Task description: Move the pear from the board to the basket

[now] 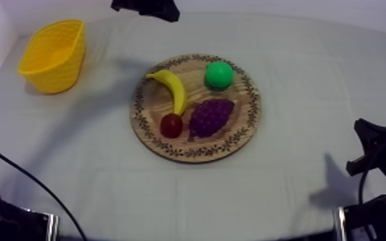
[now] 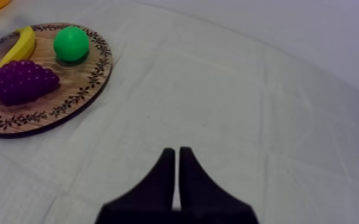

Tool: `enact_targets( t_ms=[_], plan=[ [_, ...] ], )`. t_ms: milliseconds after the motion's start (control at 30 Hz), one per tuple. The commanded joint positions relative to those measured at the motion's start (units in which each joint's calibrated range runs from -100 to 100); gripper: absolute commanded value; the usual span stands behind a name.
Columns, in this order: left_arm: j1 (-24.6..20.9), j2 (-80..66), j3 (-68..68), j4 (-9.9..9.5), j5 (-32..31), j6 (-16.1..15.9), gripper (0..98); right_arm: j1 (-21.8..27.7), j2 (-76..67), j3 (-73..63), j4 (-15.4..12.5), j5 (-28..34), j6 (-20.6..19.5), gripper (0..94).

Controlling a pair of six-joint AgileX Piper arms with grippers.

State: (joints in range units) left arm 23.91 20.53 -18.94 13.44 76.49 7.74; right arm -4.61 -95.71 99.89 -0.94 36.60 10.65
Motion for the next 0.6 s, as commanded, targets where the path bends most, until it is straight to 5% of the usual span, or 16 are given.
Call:
enact_targets(
  t_ms=[0,567],
  plan=[
    [0.3,2.8,-7.6,-0.11,0.9,0.7,0.0,0.0,0.0,0.0,0.0,0.0,0.0,0.4],
    [3.7,16.2,-24.0,-1.25,7.4,7.8,0.0,0.0,0.0,0.0,0.0,0.0,0.0,0.4]
  ],
)
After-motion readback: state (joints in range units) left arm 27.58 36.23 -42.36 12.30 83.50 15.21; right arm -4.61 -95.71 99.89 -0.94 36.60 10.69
